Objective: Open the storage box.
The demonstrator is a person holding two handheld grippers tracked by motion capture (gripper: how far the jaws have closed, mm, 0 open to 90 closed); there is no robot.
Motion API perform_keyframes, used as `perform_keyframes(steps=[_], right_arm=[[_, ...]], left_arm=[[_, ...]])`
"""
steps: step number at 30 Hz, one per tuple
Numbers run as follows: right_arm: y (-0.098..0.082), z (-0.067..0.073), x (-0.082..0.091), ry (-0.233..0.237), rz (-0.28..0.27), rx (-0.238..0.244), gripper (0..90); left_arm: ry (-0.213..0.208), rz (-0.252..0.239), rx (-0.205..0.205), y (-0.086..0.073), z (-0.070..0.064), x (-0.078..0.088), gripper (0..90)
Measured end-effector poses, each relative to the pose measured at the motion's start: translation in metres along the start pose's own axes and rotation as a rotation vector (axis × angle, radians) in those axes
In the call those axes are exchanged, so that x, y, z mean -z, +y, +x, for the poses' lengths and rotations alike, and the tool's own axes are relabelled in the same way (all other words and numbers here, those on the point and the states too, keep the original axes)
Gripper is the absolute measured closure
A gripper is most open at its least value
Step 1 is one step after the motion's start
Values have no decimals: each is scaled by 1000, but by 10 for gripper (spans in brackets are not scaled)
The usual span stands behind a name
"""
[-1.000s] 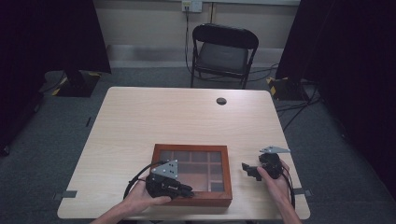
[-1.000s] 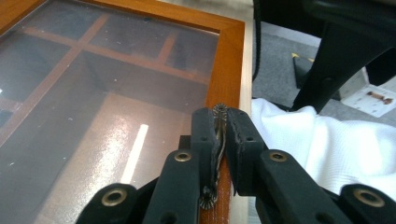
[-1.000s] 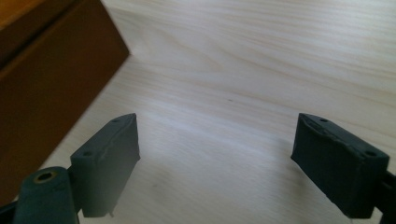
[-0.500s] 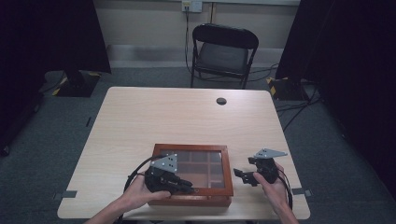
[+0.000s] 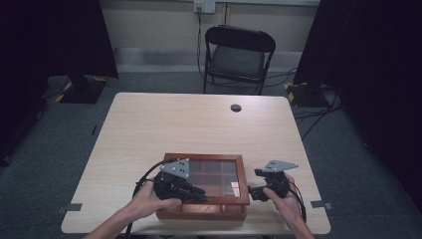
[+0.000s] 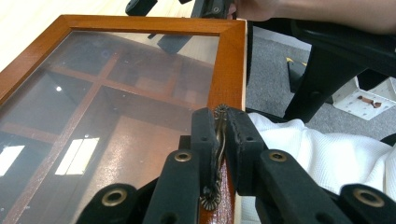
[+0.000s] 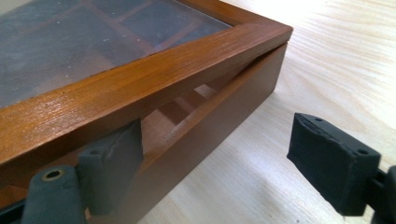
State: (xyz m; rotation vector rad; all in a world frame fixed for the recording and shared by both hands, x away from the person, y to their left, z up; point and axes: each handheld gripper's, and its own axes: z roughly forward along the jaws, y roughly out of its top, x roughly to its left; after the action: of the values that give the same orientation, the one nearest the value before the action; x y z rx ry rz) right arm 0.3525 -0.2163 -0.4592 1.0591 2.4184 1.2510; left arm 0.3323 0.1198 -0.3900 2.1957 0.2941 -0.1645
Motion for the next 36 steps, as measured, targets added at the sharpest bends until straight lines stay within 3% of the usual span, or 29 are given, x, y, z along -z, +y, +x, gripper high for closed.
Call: perform_keyframes(steps=[7,10,12,22,33,36], right_arm=[[4,3,-2,6,-15,16,192],[5,2,-3,9,-18,16,192],[6,1,-3,14,-23,9,183],[13,0,-3,14,-43,16,185],[20,-2,0,14,-68,10,181],[24,-3,1,11,-75,13,182]], left_arm=[[-1,-13,3,1,0,4,816],[29,-29,-5,1,-2,7,801],[41,-43,-1,1,-1,10,697],[71,-108,-2,0,0,33,510],[94,-149,7,-2,3,44,415],[104,-161,-11,-1,2,48,413]])
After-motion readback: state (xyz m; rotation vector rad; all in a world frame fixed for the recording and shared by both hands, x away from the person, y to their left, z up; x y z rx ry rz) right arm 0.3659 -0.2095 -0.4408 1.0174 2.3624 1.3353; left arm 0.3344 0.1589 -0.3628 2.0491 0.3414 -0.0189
